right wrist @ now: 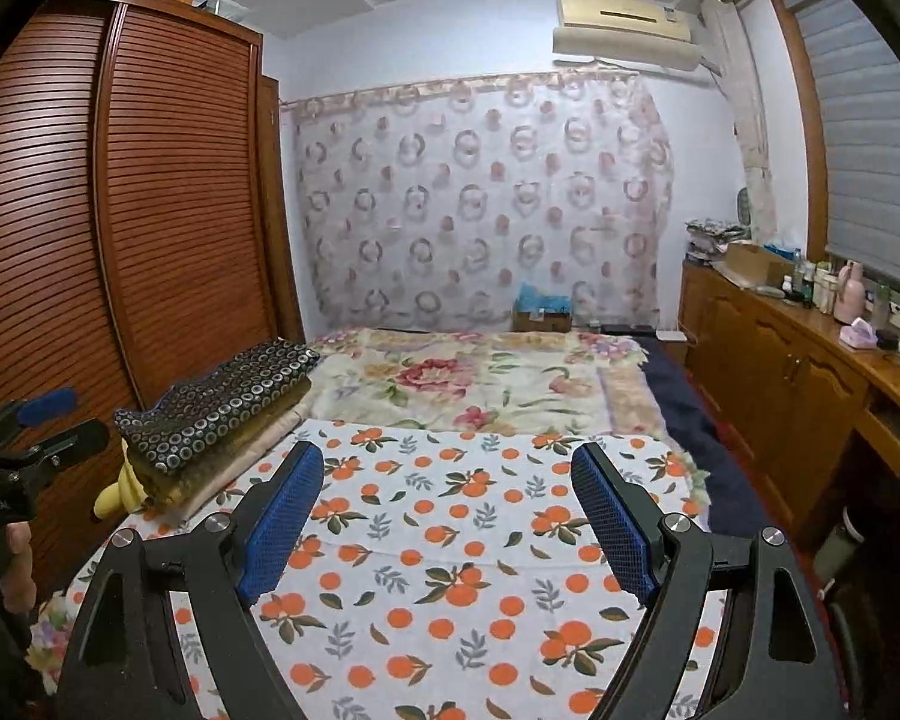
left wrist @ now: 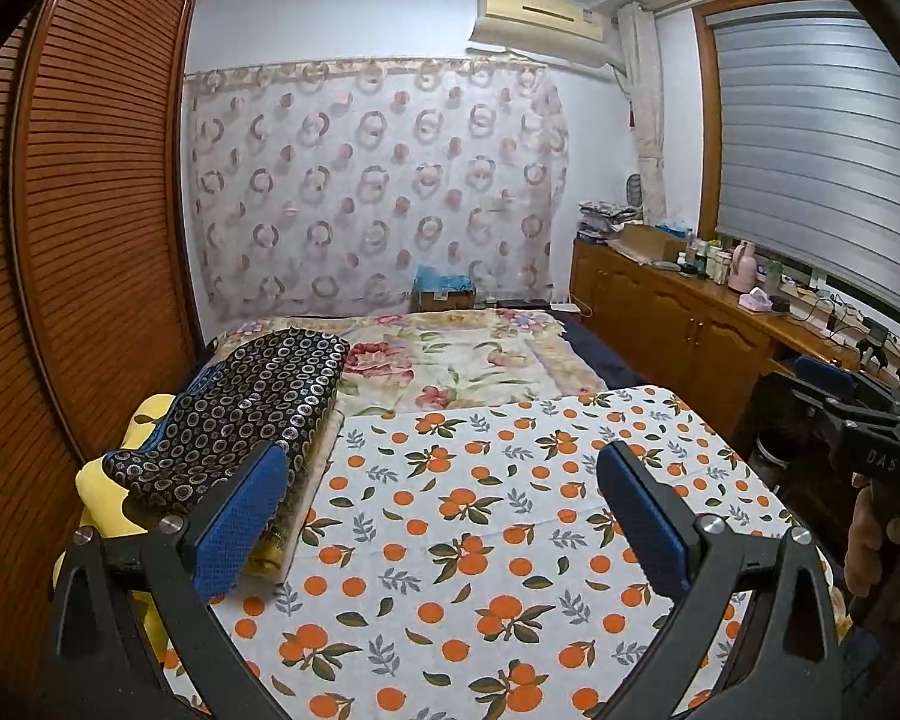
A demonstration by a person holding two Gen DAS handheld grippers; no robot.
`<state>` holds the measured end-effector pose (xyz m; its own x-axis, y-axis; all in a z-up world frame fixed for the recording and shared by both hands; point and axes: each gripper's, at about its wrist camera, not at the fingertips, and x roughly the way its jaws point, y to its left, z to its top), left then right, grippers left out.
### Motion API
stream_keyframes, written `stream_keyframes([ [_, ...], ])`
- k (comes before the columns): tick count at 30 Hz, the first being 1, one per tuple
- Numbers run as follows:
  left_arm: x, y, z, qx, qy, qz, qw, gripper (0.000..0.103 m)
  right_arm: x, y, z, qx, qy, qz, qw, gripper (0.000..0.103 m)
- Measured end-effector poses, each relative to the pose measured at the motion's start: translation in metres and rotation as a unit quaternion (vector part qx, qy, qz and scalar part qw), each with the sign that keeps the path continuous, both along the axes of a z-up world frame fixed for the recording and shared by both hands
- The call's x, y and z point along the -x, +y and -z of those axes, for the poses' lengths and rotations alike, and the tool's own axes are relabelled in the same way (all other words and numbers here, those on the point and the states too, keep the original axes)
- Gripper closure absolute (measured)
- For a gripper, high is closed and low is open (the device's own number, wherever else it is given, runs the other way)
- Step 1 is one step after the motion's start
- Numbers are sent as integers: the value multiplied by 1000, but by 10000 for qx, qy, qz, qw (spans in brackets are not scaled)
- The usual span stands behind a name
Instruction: Fold small clothes
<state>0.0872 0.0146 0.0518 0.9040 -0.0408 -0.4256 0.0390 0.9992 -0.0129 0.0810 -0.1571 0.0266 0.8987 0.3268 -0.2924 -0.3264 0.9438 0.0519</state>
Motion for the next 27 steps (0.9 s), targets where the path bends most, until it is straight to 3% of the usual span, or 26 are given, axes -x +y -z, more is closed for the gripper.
stream_keyframes([
  [27,0,5,3,35,18,-35,10000,0,0,-14,-3,58,-64,-31,10000,17],
])
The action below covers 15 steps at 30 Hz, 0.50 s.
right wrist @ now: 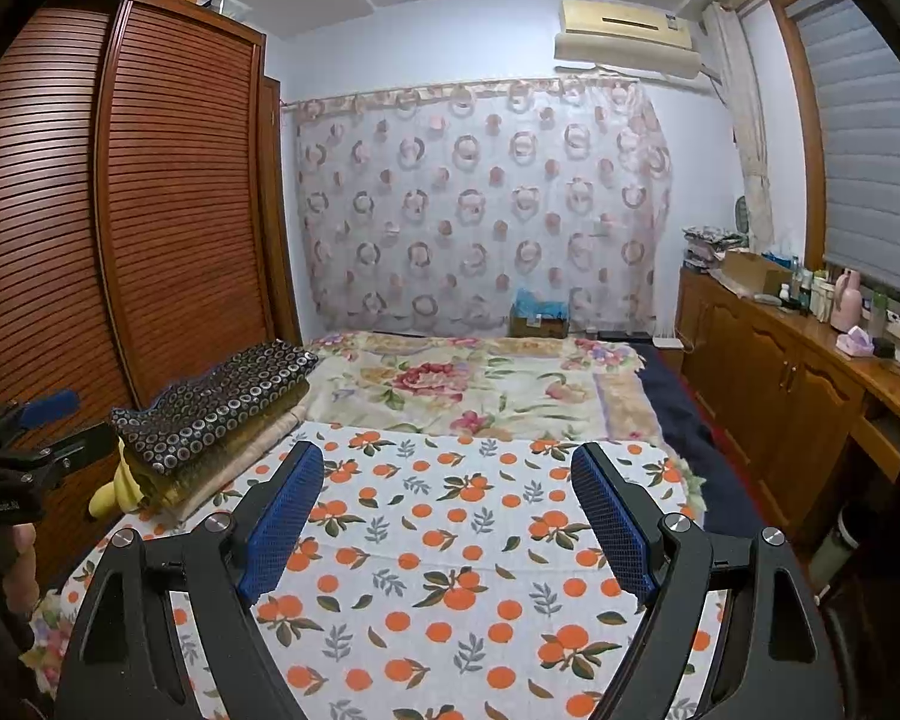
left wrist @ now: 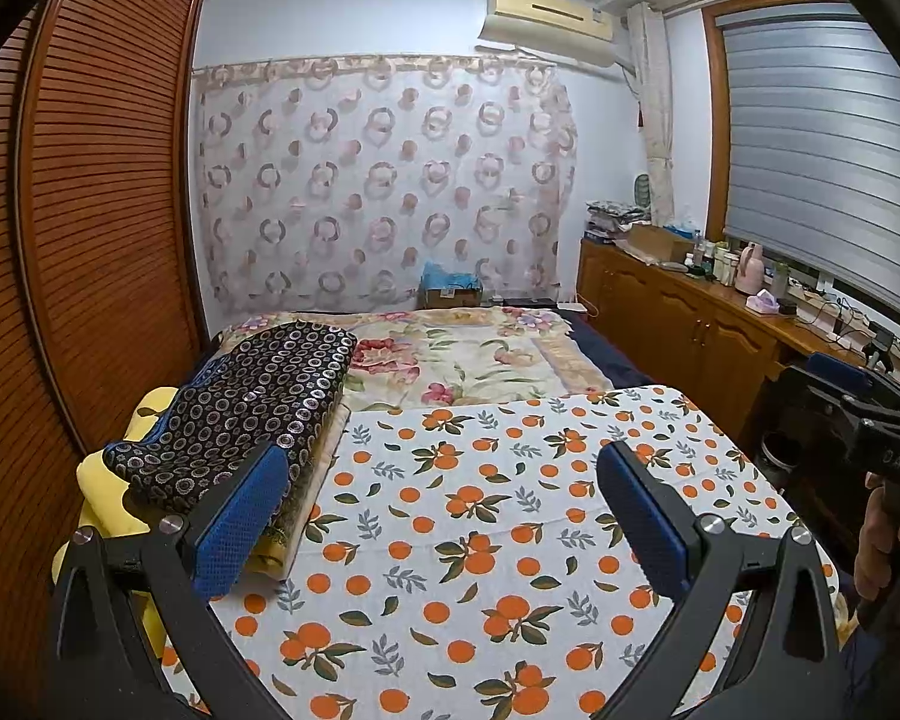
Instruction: Fold small clothes
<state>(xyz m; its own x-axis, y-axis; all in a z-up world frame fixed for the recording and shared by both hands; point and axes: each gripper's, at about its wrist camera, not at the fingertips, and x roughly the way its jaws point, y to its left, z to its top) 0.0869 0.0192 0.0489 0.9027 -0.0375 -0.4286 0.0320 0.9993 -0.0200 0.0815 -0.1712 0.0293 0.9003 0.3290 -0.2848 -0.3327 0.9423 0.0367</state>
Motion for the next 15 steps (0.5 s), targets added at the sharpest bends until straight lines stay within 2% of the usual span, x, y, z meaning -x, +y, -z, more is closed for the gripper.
stream_keyframes([
  [15,-1,2,1,2,-1,-5,10000,0,0,-5,-1,2,4,-28,10000,17],
])
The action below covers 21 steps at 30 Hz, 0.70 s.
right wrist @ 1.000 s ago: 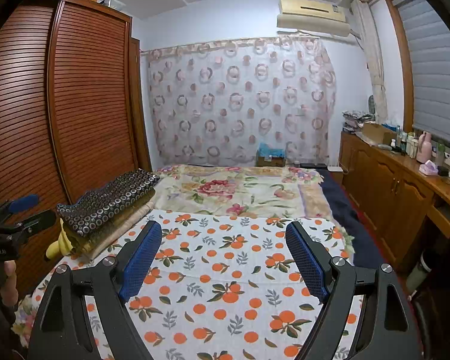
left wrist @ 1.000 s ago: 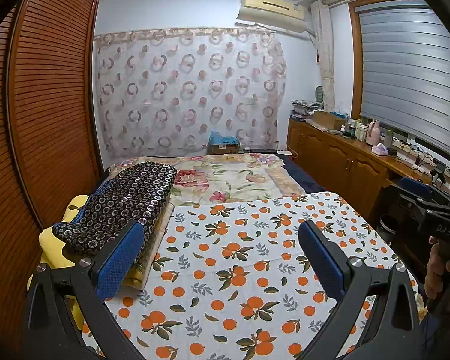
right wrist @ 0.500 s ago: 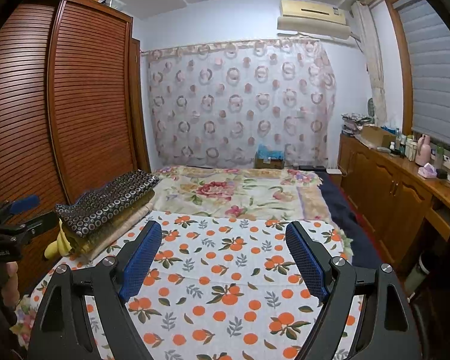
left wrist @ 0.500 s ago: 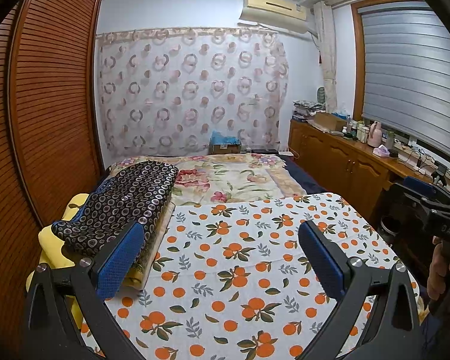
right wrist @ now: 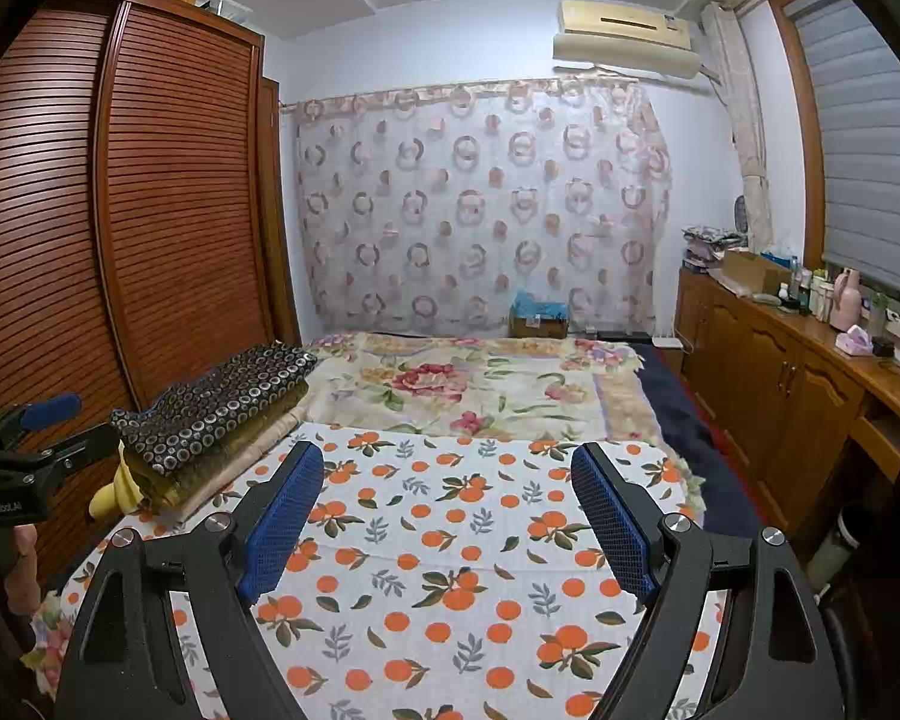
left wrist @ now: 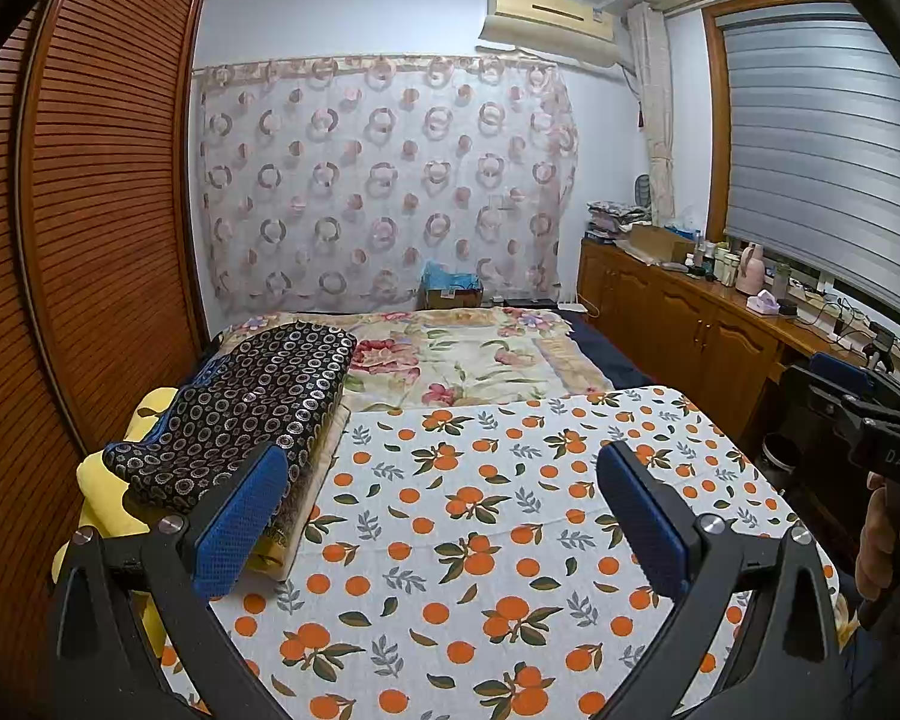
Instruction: Fold small clothes
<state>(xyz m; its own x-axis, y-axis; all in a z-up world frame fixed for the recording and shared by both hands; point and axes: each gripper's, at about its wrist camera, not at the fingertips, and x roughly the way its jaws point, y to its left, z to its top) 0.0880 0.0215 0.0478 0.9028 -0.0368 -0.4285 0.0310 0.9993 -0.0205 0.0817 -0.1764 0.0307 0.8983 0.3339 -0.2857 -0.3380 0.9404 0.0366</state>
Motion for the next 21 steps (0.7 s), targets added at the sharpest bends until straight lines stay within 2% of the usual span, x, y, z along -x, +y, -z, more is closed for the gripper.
stream_keyframes([
  [21,0,0,0,4,1,-4,10000,0,-1,1,0,1,-6,15,10000,17],
])
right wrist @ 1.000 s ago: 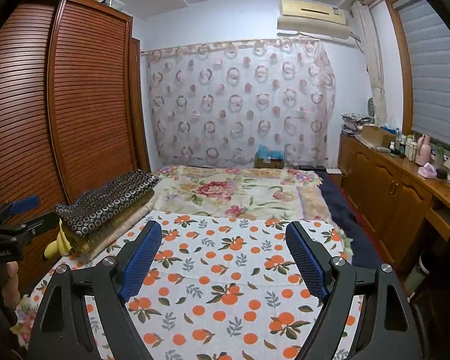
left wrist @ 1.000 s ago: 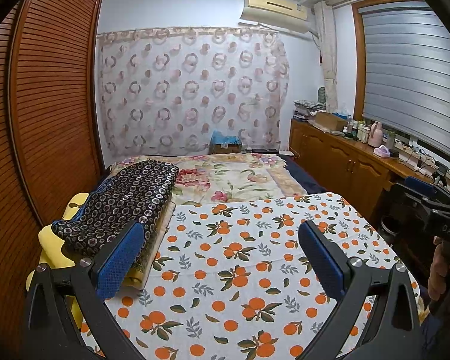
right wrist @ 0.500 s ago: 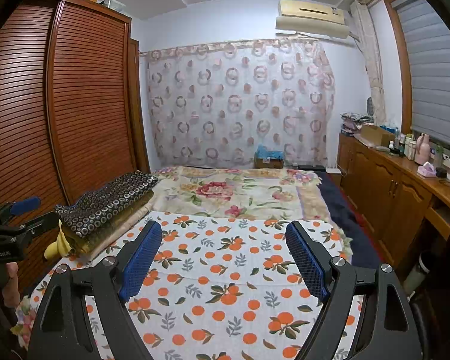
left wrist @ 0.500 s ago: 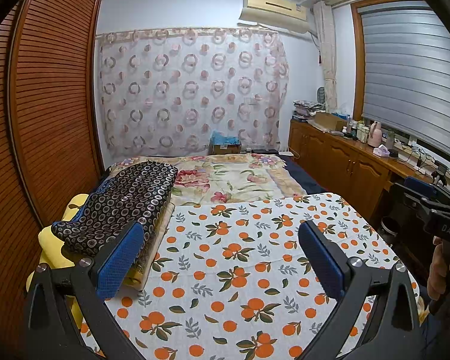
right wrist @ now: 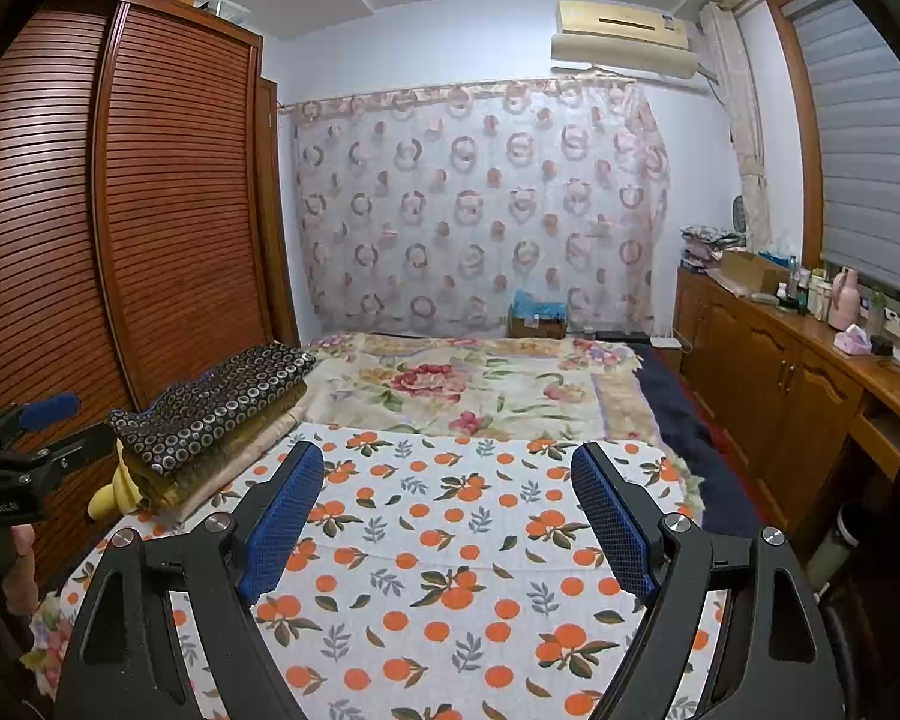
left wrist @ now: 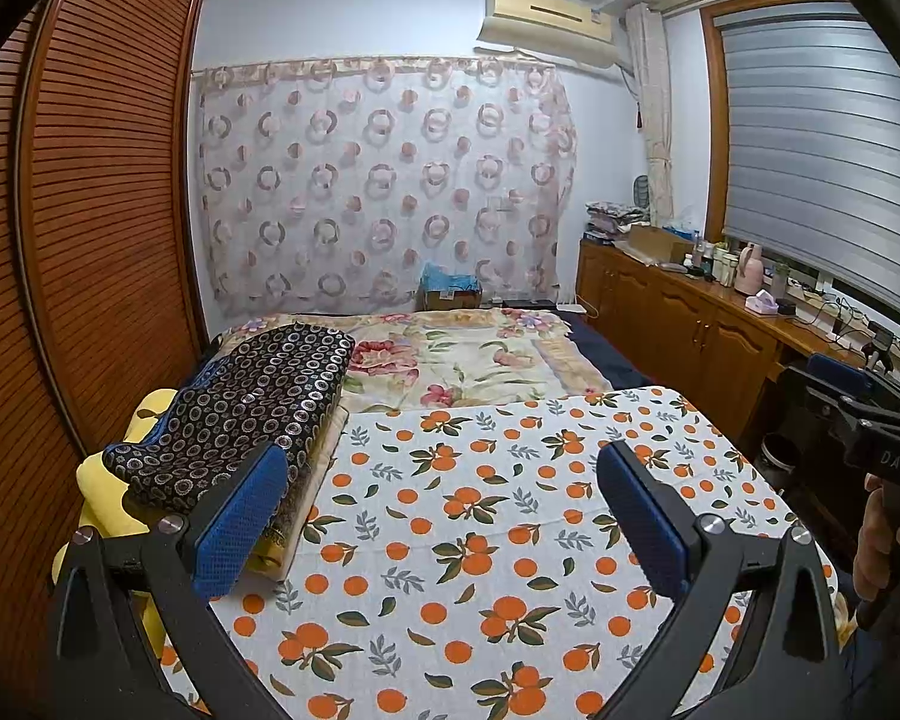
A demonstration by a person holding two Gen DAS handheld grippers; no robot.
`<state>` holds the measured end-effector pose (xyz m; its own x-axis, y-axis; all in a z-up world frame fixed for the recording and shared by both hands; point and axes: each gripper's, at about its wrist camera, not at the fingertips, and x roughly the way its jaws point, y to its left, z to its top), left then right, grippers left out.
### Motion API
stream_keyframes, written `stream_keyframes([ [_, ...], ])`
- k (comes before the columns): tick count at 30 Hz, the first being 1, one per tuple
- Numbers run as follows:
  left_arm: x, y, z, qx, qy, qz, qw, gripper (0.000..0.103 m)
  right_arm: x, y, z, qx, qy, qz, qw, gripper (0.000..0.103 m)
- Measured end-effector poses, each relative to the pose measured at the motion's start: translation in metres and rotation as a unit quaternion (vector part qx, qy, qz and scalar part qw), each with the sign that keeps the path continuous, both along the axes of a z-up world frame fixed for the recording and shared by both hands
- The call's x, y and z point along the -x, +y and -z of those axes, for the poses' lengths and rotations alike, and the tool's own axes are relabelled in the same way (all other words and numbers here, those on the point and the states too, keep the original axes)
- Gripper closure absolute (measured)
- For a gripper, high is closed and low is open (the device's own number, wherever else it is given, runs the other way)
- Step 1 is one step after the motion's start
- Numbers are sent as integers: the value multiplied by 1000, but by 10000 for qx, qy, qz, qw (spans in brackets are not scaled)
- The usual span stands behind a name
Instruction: Fold small clothes
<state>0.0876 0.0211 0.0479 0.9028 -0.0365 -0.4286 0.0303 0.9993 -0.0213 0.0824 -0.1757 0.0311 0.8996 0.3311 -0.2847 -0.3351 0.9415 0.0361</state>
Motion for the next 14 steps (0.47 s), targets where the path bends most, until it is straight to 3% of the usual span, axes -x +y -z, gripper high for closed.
stream_keyframes([
  [14,-1,1,2,0,3,-8,10000,0,0,1,1,-4,-9,9,10000,17],
])
